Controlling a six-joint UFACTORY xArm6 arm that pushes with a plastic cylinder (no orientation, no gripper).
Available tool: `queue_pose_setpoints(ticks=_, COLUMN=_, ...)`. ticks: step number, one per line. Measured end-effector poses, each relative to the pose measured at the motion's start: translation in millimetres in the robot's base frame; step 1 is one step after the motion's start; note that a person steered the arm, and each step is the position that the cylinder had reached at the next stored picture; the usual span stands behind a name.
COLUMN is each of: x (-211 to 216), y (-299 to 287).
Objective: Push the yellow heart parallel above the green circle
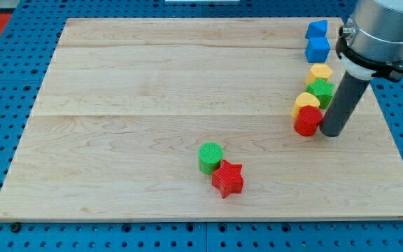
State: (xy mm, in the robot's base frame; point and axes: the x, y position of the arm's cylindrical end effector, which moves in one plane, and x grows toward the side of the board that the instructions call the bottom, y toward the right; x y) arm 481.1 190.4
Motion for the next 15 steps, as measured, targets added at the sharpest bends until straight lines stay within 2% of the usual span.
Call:
queue_pose_setpoints(ticks=2, x=-1.5, y=-43.3)
queue_pose_setpoints(ticks=3, x=0.7, y=-19.0)
queue_pose_setpoints(ticks=4, x=-0.3, y=28.9)
queue_pose_setpoints(ticks=6, x=-47.8, y=29.4)
queue_pose_setpoints(ticks=12, x=-56.0, y=-73.0)
queue_pose_setpoints(ticks=15, x=-53.3, y=-142.5)
